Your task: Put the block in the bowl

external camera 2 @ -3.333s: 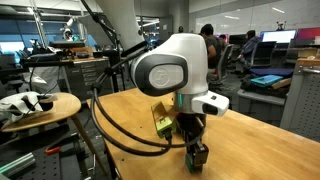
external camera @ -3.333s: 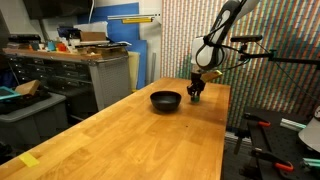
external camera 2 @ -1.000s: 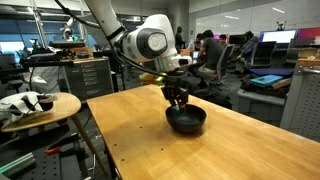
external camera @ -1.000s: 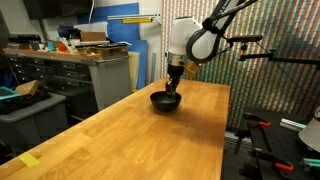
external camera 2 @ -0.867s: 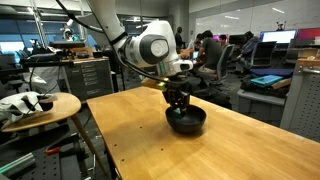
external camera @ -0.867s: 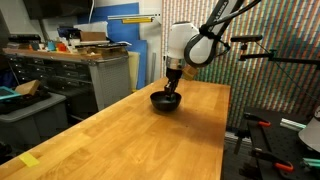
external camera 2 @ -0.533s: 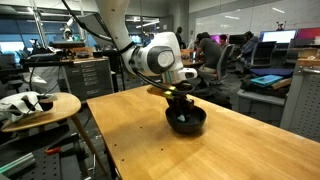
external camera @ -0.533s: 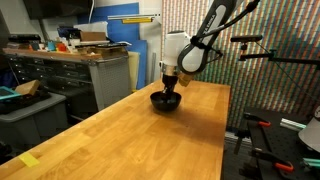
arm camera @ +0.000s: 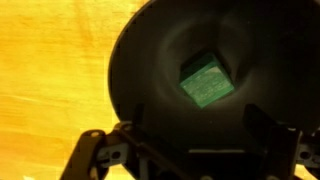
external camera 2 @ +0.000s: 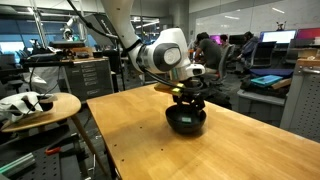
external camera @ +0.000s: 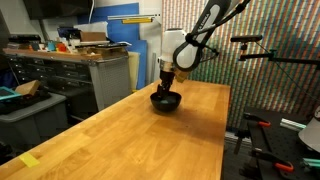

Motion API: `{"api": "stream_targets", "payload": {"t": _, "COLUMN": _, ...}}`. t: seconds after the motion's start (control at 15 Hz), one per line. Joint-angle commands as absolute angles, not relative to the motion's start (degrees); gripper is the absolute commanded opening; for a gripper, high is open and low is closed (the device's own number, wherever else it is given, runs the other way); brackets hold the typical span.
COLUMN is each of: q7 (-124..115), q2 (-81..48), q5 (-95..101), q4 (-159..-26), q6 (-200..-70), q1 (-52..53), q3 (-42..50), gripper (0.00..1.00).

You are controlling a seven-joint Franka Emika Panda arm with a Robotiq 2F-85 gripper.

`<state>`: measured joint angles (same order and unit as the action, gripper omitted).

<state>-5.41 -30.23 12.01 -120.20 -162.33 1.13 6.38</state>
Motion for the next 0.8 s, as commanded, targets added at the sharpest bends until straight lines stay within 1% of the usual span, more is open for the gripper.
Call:
{"api": "stream_targets", "payload": {"t": 0.0, "q7": -2.99, "q2": -25.48, "q5": 9.26, "q4": -121.27, "q6": -159.73, "q1": -0.89, "q3": 5.95, "gripper": 1.0}}
{"api": "stream_targets", "payload": {"t": 0.13, "q7": -3.22, "q2": -23.14, "q5": 8.79, "q4": -121.7, "q6": -158.23, "q1": -1.41, "q3": 6.45, "gripper": 1.0}}
{"api": "stream_targets", "payload": {"t": 0.73, "q7": -3.68, "q2": -14.65, "q5": 8.79, "q4": -121.9, "q6": -144.26, "q1": -2.86, "q3": 6.61, "gripper": 1.0}}
